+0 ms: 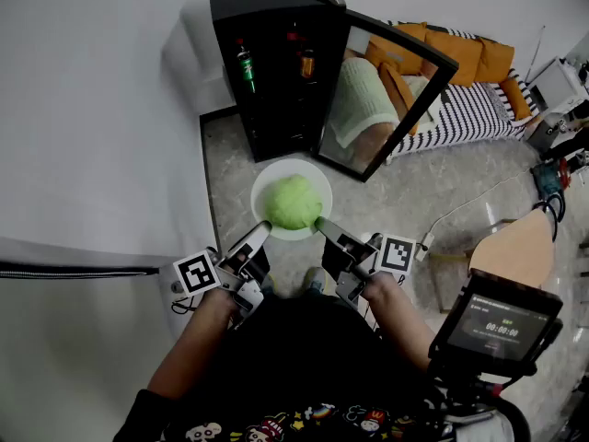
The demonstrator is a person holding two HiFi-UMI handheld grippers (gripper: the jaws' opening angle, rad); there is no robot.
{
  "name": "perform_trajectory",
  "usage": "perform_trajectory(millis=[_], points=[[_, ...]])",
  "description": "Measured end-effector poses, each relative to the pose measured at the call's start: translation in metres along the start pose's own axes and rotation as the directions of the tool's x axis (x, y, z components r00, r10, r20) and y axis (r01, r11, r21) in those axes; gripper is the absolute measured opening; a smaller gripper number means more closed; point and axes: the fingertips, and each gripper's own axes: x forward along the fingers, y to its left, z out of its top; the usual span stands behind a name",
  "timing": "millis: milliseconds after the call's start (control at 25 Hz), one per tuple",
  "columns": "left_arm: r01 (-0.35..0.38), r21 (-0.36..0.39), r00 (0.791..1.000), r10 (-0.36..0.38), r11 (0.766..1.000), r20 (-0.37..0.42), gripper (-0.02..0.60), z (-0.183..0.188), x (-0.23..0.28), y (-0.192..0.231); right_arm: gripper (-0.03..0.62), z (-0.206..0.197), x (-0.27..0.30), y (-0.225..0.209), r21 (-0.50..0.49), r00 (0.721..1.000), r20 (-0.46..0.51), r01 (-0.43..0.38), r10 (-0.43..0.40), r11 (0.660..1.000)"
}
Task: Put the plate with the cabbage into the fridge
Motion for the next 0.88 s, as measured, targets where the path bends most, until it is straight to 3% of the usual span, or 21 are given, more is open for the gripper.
perform_trajectory(millis=[880], points=[[-0.009, -0.018, 1.000, 0.009, 1.000, 0.005, 0.009, -0.0011, 0.0017, -0.0025, 0.015, 0.0010, -0.0011, 0.0023, 0.021, 1.000, -0.001, -0.004, 0.004, 1.000]])
